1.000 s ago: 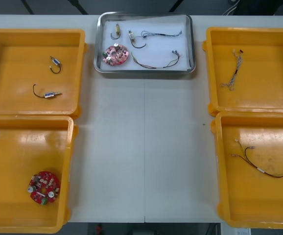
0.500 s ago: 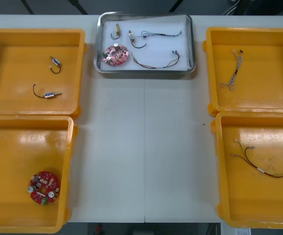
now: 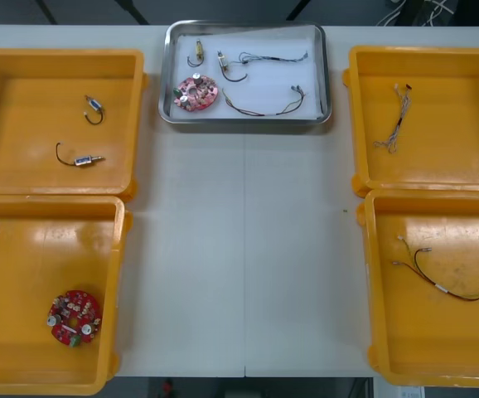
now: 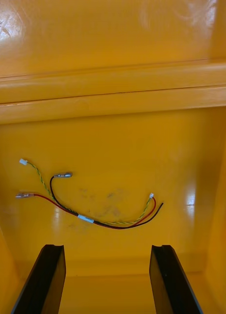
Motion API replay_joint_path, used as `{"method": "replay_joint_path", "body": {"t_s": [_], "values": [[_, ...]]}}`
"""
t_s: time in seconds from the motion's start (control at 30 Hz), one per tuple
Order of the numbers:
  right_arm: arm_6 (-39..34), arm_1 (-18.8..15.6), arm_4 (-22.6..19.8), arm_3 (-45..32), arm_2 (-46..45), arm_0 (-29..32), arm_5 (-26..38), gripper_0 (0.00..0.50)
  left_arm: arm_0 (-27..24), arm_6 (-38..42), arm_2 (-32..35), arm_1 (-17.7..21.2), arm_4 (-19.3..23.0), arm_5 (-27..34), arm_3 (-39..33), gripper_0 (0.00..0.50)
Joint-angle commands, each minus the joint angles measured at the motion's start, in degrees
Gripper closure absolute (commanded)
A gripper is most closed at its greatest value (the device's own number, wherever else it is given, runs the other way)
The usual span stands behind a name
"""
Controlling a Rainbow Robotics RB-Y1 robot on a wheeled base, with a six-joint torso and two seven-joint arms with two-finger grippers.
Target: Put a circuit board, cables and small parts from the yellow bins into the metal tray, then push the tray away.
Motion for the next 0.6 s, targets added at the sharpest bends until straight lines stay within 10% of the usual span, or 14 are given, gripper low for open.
{"method": "replay_joint_path", "body": {"t_s": [0.03, 0.6], "values": [[2.0, 0.2, -0.4, -0.4, -1.1, 0.6, 0.3, 0.0, -0.7, 2.0, 1.4, 2.4, 0.4, 0.1, -0.3, 0.0], [2.0, 0.2, -0.4, -0.4, -1.1, 0.6, 0.3, 0.0, -0.7, 2.0, 1.4, 2.4, 0.4, 0.1, -0.3, 0.0]]}}
